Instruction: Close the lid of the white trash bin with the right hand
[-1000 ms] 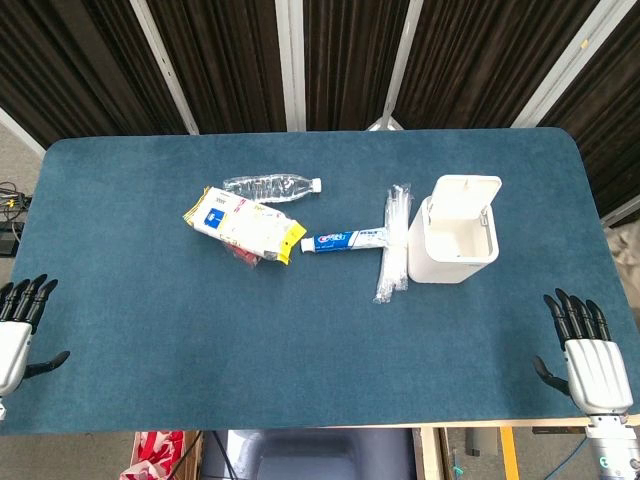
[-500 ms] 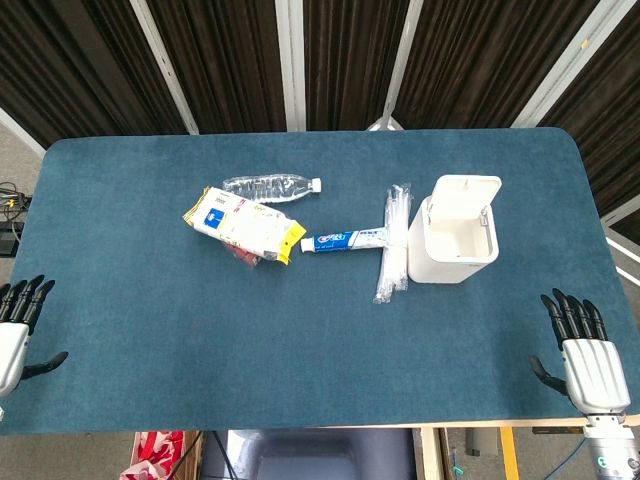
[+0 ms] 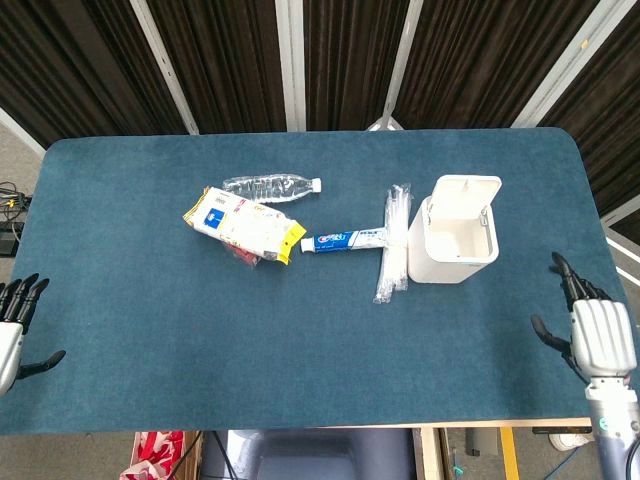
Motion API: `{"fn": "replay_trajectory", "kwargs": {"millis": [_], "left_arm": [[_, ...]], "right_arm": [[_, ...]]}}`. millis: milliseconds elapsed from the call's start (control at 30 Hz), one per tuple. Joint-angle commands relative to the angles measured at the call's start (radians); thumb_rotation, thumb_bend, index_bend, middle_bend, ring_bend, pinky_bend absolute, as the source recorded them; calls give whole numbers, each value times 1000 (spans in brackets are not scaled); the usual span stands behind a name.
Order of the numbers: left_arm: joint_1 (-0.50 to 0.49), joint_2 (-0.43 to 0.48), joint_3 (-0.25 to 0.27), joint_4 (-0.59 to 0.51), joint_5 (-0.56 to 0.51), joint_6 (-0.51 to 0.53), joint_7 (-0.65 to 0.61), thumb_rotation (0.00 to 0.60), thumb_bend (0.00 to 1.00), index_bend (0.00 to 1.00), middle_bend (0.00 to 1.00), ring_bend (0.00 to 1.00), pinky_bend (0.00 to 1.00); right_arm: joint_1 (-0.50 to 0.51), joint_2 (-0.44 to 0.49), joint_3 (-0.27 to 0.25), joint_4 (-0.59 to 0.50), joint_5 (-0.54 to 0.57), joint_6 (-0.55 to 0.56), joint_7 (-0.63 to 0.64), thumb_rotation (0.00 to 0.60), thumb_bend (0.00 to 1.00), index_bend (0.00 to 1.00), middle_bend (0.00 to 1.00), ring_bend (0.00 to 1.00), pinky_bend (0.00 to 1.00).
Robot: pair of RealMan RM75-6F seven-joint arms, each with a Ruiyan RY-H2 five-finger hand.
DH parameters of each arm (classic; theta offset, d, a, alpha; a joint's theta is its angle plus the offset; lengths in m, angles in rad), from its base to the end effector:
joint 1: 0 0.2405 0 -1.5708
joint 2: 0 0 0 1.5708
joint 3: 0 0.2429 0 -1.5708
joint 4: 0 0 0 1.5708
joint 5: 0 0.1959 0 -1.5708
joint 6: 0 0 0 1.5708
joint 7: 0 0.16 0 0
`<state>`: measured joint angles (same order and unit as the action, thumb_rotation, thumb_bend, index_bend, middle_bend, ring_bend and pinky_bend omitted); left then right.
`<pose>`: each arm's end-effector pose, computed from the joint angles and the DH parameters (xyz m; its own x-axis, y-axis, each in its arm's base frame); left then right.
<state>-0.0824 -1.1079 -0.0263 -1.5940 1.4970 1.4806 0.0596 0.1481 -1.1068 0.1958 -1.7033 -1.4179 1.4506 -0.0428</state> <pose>-0.3010 0.1898 0.1675 0.4759 0.0288 0.8790 0.8795 -0.0032 -0.4760 -0.2624 -0.2374 0.1847 0.3339 0.1200 0.9349 -0.9412 -0.0119 0.3377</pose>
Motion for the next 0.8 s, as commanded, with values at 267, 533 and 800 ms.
{"fn": "replay_trajectory", "kwargs": {"millis": [267,533,800], "left_arm": [[-9,-2,-3,-10,-10,-20,0,600,0,0,0,0,0],[-18,-1,-9,-8,-22,-35,-5,600,0,0,0,0,0],[-21,2,-15,-2,-36,-45,-26,600,0,0,0,0,0]], "right_arm": [[222,167,216,-124,356,-349,36,600,659,0,813,938,856],[408,206,303,-103,670,-559,-27,600,709,0,822,948,856],[566,167,291,-27,907,-630,-134,600,729,29,827,951,856]]}}
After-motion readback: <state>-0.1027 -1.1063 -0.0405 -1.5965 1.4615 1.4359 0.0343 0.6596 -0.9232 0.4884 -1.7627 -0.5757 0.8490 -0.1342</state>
